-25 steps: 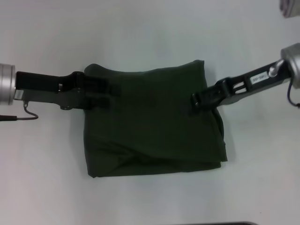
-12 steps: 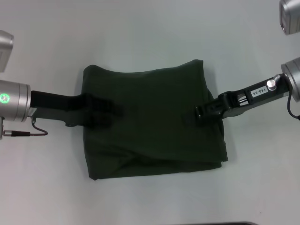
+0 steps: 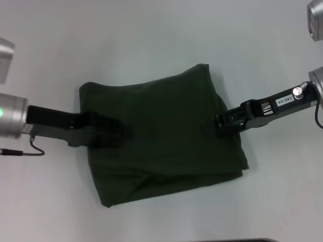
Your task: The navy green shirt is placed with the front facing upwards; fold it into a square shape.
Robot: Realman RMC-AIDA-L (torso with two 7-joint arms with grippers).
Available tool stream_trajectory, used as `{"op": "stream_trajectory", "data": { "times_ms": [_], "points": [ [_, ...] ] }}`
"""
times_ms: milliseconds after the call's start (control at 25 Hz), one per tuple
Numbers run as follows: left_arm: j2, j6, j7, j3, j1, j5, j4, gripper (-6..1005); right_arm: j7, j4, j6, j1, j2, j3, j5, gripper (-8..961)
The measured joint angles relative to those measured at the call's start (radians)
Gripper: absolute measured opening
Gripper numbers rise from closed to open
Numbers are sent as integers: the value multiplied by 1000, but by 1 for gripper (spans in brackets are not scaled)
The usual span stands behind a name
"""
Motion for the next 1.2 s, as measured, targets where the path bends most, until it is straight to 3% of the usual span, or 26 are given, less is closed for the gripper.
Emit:
{"op": "stream_trajectory", "data": {
  "times_ms": [200, 440, 960, 1200],
  "points": [
    [-18, 115, 7, -20, 15, -36, -32, 601, 1, 0, 0, 3, 6, -2, 0, 925],
    [-55, 121, 22, 1, 44, -28, -48, 591, 1, 5, 9, 7, 10, -5, -2, 926],
    [-46, 55, 19, 10, 59, 14, -38, 569, 4, 39, 63, -7, 1, -1, -63, 915],
    [-46, 59, 17, 8, 56, 21, -39, 558, -1, 40, 73, -6, 7, -9, -66, 902]
  ]
}}
